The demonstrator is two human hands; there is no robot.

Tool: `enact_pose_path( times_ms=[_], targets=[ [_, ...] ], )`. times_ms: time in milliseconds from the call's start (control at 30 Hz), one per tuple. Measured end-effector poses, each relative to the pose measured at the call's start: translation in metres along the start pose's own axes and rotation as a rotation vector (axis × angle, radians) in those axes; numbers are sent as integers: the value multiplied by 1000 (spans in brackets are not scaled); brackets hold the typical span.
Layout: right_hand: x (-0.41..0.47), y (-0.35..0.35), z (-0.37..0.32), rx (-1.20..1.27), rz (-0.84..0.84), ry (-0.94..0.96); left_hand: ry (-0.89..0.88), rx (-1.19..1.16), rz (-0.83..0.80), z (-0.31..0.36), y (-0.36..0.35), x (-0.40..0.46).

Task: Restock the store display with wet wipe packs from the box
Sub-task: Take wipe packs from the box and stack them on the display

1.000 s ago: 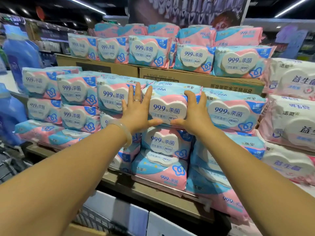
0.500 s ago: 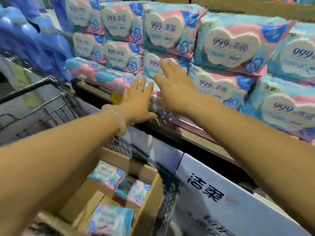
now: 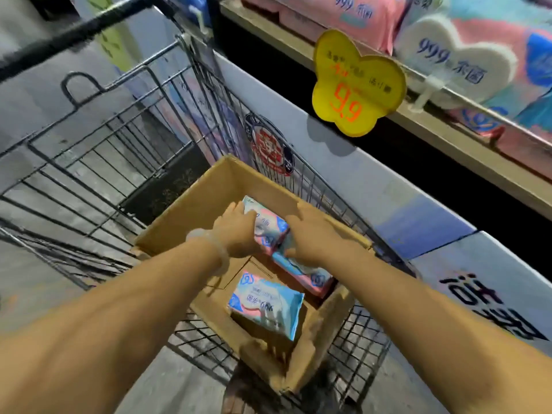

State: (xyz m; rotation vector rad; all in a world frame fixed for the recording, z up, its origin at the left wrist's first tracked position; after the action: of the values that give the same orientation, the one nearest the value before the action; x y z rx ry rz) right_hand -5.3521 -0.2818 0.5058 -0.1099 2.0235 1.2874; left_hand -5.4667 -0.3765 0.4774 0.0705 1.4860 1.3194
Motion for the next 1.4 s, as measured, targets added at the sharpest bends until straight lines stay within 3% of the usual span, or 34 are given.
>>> enact_pose_path(
  times_ms=[233, 400, 567, 700, 833, 900, 1000, 1167, 1300, 1400],
  targets=[
    [60, -125, 51, 785, -187, -494, -7, -99, -267, -27, -89, 75],
    [92, -177, 95, 1225, -22, -783, -105, -318, -274, -5, -114, 133],
    [119, -221, 115, 1676, -63, -888, -42, -438, -209, 11, -140, 176],
    [141, -248, 129, 1684, 162, -993, -92, -224, -358, 19, -155, 195],
    [138, -238, 132, 1777, 122, -1011, -9, -50, -475, 21, -174, 214],
    [136, -233, 133, 1825, 137, -1020, 0, -45, -459, 24, -175, 220],
    [134, -222, 129, 1815, 140, -1075, 32, -179, -359, 27, -171, 214],
    [119, -194, 122, 1714, 157, -1018, 56, -872, -259, 20, -150, 181],
    [100, -178, 97, 1769, 276, -895, 54, -912, -177, 12, -113, 143],
    [80, -158, 73, 1785, 364, -732, -68, -951, -118, 10, -72, 109]
  ],
)
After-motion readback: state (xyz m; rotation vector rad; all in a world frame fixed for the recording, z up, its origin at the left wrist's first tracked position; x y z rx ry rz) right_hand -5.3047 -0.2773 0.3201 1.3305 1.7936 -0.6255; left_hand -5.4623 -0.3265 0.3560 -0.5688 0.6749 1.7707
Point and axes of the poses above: each hand's wrist, its own x-axis towards the middle knuckle, its own y-axis out of the back of the hand, z = x × y, the point moved 3 cm from there along x, towards the middle knuckle, and after that the axes turned 8 degrees about -z, right-handed, at the moved point
